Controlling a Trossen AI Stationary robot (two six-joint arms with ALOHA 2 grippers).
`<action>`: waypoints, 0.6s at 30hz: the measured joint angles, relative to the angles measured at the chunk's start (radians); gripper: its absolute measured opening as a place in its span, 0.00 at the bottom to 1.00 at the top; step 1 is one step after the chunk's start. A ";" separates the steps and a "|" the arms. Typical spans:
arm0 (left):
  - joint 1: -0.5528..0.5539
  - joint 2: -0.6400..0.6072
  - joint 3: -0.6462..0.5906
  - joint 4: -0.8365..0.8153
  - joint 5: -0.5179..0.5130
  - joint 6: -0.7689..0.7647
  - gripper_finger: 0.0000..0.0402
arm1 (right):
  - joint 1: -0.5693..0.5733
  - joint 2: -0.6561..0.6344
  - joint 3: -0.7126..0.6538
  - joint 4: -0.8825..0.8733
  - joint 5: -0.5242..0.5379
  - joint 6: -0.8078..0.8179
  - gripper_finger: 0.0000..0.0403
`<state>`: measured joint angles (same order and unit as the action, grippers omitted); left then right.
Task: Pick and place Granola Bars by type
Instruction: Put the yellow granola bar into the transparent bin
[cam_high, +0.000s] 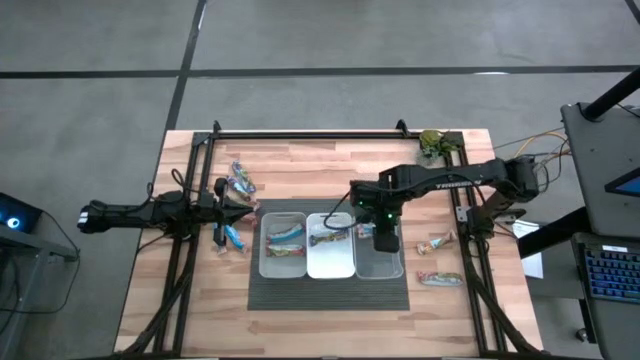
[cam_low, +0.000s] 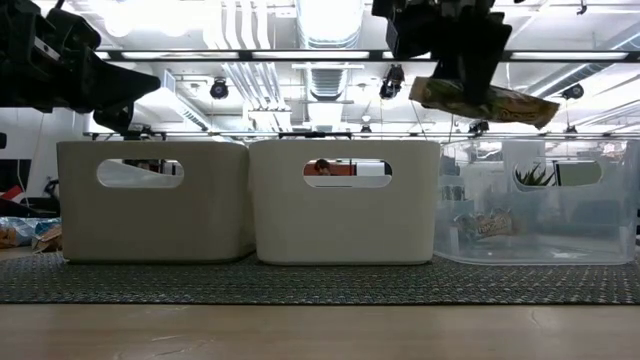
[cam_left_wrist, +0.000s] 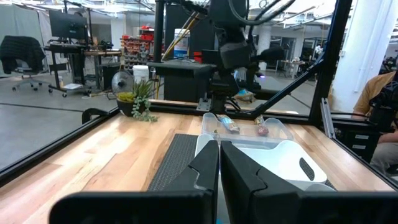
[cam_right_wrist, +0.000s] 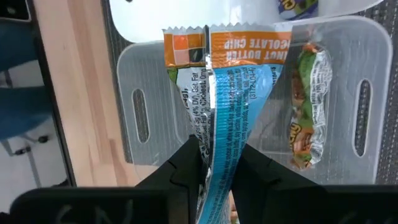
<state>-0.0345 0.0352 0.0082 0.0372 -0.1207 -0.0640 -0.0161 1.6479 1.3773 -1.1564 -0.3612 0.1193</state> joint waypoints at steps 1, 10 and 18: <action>0.000 0.000 0.000 0.000 0.000 0.000 0.00 | 0.004 0.006 0.000 0.000 0.006 0.000 0.16; 0.000 0.000 0.000 0.000 0.000 0.000 0.00 | 0.007 0.045 -0.008 -0.007 0.178 -0.001 0.16; 0.000 0.000 0.000 0.000 0.000 0.000 0.00 | 0.030 0.066 -0.038 0.026 0.180 0.000 0.16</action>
<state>-0.0345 0.0349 0.0082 0.0372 -0.1204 -0.0643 0.0144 1.7142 1.3395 -1.1308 -0.1810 0.1192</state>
